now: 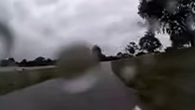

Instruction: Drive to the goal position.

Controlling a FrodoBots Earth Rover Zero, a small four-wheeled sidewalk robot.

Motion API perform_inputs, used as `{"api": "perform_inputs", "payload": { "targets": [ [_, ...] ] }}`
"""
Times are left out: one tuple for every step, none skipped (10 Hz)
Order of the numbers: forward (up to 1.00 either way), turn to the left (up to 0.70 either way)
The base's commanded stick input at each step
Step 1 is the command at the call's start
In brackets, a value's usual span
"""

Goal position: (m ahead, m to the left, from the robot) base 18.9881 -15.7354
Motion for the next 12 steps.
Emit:
{"api": "perform_inputs", "payload": {
  "targets": [
    [0.7, 0.0],
    [0.7, 0.0],
    [0.7, 0.0],
    [0.7, 0.0],
    [0.7, 0.0],
    [0.7, 0.0],
    [0.7, 0.0],
    [0.7, 0.0],
    [0.7, 0.0],
    [0.7, 0.0],
    [0.7, 0.0],
    [0.7, 0.0]
  ]
}}
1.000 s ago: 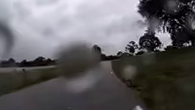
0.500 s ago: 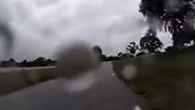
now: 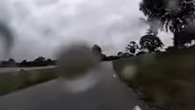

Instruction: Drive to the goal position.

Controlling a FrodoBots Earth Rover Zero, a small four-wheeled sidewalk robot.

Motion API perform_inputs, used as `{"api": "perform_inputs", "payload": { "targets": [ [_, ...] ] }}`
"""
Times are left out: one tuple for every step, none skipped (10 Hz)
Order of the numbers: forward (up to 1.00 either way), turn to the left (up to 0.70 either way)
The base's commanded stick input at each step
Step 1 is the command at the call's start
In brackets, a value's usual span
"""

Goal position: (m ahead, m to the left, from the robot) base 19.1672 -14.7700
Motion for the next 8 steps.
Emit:
{"api": "perform_inputs", "payload": {
  "targets": [
    [0.7, 0.0],
    [0.7, 0.0],
    [0.7, 0.0],
    [0.7, 0.0],
    [0.7, 0.0],
    [0.7, 0.0],
    [0.7, 0.0],
    [0.7, 0.0]
  ]
}}
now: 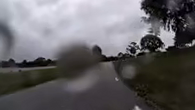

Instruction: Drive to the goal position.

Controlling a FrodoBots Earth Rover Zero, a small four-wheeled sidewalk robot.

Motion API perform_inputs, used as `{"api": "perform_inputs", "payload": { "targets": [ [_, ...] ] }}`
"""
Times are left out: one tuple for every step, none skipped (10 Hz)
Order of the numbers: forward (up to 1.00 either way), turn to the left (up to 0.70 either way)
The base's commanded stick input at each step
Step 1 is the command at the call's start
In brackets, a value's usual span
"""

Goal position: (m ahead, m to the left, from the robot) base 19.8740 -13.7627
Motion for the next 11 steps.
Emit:
{"api": "perform_inputs", "payload": {
  "targets": [
    [0.7, 0.0],
    [0.7, 0.0],
    [0.7, 0.0],
    [0.7, 0.0],
    [0.7, 0.0],
    [0.7, 0.0],
    [0.7, 0.0],
    [0.7, 0.0],
    [0.7, 0.0],
    [0.7, 0.0],
    [0.75, 0.0]
  ]
}}
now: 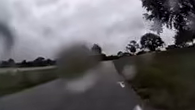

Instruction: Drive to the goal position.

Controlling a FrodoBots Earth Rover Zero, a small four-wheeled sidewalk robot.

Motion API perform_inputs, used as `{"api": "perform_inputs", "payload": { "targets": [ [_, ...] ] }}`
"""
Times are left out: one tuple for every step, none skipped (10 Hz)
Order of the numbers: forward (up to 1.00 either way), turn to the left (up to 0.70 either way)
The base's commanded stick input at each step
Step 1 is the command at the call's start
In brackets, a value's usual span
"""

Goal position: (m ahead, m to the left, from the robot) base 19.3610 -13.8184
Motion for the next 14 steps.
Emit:
{"api": "perform_inputs", "payload": {
  "targets": [
    [0.85, 0.0],
    [0.85, 0.0],
    [0.85, 0.0],
    [0.85, 0.0],
    [0.85, 0.0],
    [0.85, 0.0],
    [0.85, 0.0],
    [0.85, 0.0],
    [0.93, 0.0],
    [1.0, 0.0],
    [1.0, 0.0],
    [1.0, 0.0],
    [1.0, 0.0],
    [1.0, 0.0]
  ]
}}
